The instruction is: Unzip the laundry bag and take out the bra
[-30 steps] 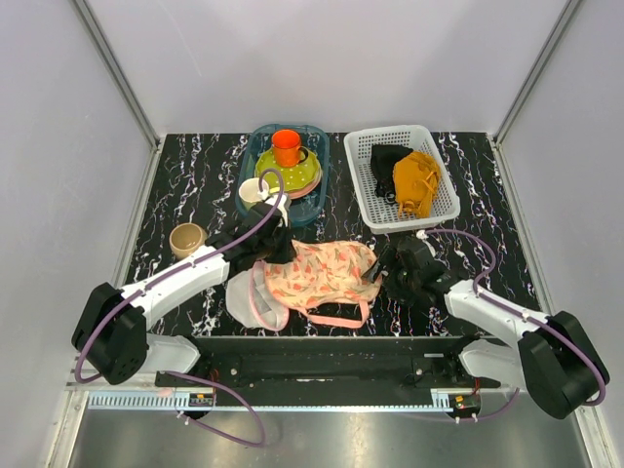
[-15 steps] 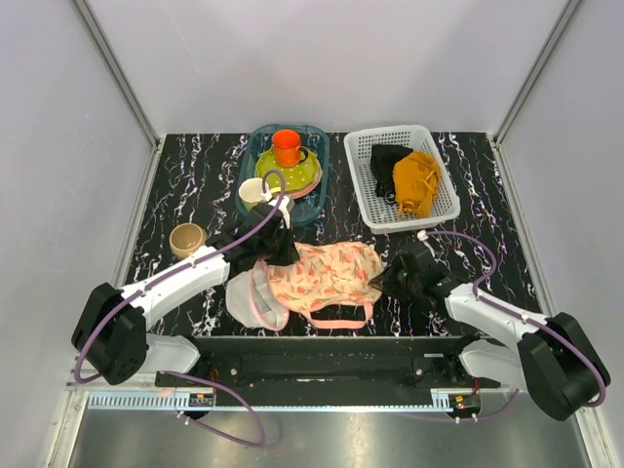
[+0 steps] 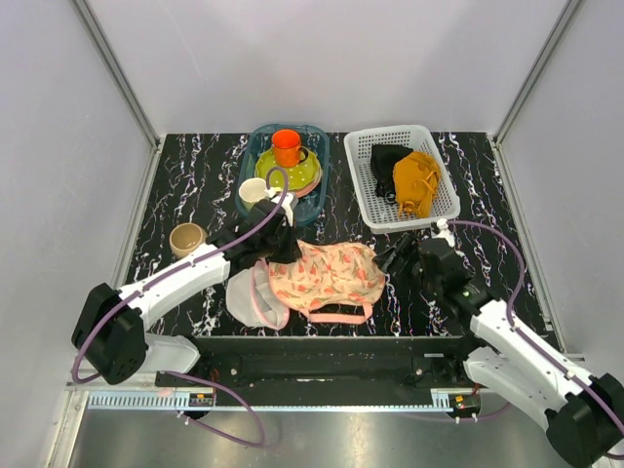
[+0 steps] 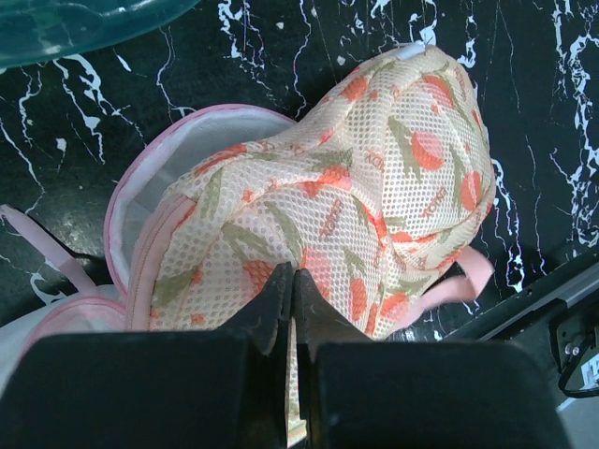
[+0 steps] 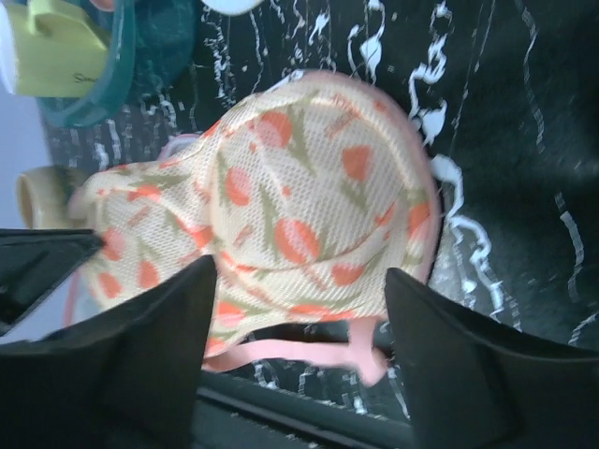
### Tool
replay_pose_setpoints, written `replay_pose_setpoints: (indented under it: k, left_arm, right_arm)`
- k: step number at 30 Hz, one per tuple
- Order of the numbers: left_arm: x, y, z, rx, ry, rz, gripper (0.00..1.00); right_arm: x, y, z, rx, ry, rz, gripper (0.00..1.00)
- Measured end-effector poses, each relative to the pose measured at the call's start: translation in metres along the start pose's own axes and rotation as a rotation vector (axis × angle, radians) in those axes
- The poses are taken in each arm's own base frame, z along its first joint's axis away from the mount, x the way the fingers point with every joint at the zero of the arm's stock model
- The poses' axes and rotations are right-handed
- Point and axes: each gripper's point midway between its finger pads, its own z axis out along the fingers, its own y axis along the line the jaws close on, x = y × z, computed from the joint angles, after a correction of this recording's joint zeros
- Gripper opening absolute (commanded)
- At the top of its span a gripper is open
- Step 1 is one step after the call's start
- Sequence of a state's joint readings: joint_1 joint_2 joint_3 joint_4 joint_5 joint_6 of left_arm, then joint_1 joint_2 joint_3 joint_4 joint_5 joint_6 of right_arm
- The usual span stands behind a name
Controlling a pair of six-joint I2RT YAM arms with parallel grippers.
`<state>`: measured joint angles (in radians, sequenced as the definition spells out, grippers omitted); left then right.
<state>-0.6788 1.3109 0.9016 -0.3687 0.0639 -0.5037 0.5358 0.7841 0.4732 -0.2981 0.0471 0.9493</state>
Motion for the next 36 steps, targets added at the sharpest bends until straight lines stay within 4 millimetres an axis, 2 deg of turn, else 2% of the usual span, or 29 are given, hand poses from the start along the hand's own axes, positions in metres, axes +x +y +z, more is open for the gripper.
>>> replay_pose_setpoints:
  k: [5,9,12,13,17,21,23,26,28,30,32,33,35,36]
  left_arm:
    - [-0.003,-0.006,-0.002,0.006,-0.01,0.028,0.0]
    - [0.0,-0.015,-0.003,0.004,-0.018,0.082,0.0]
    - [0.001,-0.029,-0.013,0.013,-0.064,0.166,0.0]
    - [0.0,-0.034,-0.019,0.026,-0.089,0.189,0.0]
    - [-0.014,-0.048,-0.053,0.097,-0.236,0.26,0.0]
    - [-0.031,-0.052,-0.079,0.131,-0.364,0.335,0.0]
    - [-0.039,-0.055,-0.089,0.145,-0.415,0.393,0.0]
    - [-0.044,-0.057,-0.095,0.16,-0.466,0.473,0.0]
    - [-0.045,-0.057,-0.098,0.169,-0.497,0.524,0.0]
    - [-0.045,-0.057,-0.101,0.179,-0.527,0.57,0.0]
    - [-0.046,-0.057,-0.104,0.185,-0.553,0.604,0.0]
    - [-0.047,-0.059,-0.106,0.19,-0.569,0.62,0.0]
    - [-0.05,-0.061,-0.111,0.2,-0.59,0.644,0.0]
    - [-0.051,-0.063,-0.113,0.208,-0.602,0.657,0.0]
  right_arm:
    - [-0.004,-0.003,0.013,0.089,0.033,-0.077,0.86]
    - [0.007,-0.019,0.025,0.163,0.092,-0.113,0.79]
    - [0.006,-0.019,0.023,0.161,0.091,-0.117,0.77]
    - [0.004,-0.015,0.021,0.146,0.081,-0.117,0.72]
    - [-0.01,0.01,0.008,0.046,0.03,-0.135,0.72]
    - [-0.031,0.051,-0.005,-0.061,-0.004,-0.18,0.73]
    - [-0.044,0.074,-0.013,-0.123,-0.034,-0.221,0.76]
    - [-0.055,0.095,-0.018,-0.196,-0.071,-0.313,0.76]
    - [-0.053,0.1,-0.016,-0.235,-0.063,-0.384,0.65]
    - [-0.046,0.104,-0.015,-0.298,-0.047,-0.47,0.64]
    - [-0.033,0.108,-0.017,-0.397,-0.03,-0.551,0.67]
    - [-0.027,0.107,-0.018,-0.437,-0.028,-0.585,0.77]
    - [-0.018,0.105,-0.023,-0.489,-0.026,-0.636,0.86]
    - [-0.016,0.104,-0.025,-0.51,-0.028,-0.663,0.87]
